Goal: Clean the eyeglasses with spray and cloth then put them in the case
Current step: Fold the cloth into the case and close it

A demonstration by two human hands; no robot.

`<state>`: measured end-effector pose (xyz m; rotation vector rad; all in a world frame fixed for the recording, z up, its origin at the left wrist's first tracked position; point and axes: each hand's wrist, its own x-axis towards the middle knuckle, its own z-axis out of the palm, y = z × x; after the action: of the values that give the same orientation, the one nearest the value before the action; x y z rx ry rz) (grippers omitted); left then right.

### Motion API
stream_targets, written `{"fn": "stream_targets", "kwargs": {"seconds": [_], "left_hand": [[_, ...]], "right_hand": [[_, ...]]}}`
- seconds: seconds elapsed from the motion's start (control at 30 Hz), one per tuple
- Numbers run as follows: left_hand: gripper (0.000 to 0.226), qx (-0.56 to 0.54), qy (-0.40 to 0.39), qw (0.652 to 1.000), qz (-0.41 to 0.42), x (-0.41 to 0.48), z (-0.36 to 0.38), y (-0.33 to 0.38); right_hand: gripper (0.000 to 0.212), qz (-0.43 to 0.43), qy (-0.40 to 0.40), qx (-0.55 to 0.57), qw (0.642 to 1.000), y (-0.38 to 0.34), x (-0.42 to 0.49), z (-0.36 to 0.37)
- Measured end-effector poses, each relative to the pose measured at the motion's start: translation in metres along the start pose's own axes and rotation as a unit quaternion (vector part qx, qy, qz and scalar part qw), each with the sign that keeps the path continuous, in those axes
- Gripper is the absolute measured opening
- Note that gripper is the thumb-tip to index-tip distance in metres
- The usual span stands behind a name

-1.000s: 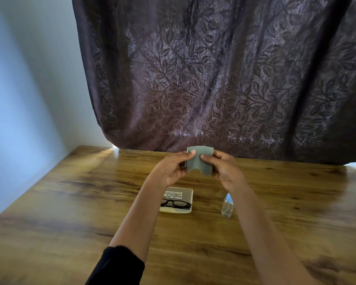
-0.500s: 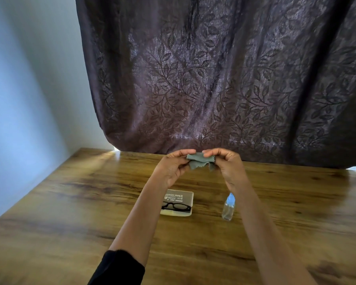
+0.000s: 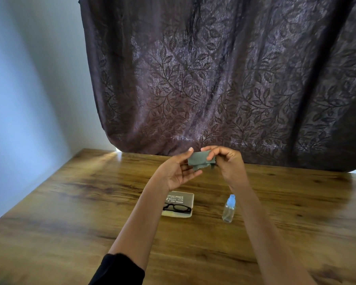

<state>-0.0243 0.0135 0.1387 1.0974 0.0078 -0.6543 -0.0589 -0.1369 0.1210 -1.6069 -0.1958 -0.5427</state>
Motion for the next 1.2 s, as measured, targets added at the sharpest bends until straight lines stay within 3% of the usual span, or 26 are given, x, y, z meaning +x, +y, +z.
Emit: {"fn": "stream_targets", "kwargs": {"seconds": [0.1,0.27,0.43,0.53,0.63,0.73,0.87,1.2], "left_hand": [[0.050,-0.001,-0.007,1.000,0.012,-0.001,-0.003,0.002],[0.024,0.006,-0.014,1.000,0.026,-0.003,-0.003,0.004],[0.015,0.009,0.015,0.999,0.041,-0.003,-0.003,0.001],[0.022,0.027,0.027,0.997,0.068,-0.003,-0.003,0.001],[0.026,0.086,0.030,0.991,0.099,-0.002,-0.003,0.001],[0.024,0.129,0.036,0.982,0.131,-0.002,-0.004,0.001],[0.024,0.134,0.040,0.980,0.141,-0.001,-0.003,0.000],[0.009,0.084,0.048,0.986,0.132,0.002,-0.008,-0.007]], "right_hand": [[0.042,-0.002,0.006,-0.011,1.000,0.004,0.000,-0.002],[0.048,-0.016,-0.013,-0.003,1.000,0.005,-0.002,-0.004],[0.053,-0.018,-0.019,-0.015,1.000,0.004,-0.003,-0.002],[0.038,0.040,0.004,0.018,0.999,0.000,-0.004,0.002],[0.022,0.163,0.035,0.127,0.978,-0.007,-0.005,0.006],[0.020,0.237,0.022,0.137,0.962,-0.010,-0.004,0.007],[0.008,0.226,0.010,0.099,0.969,-0.007,-0.005,0.009],[0.007,0.231,0.067,0.099,0.966,-0.003,-0.004,0.013]]}}
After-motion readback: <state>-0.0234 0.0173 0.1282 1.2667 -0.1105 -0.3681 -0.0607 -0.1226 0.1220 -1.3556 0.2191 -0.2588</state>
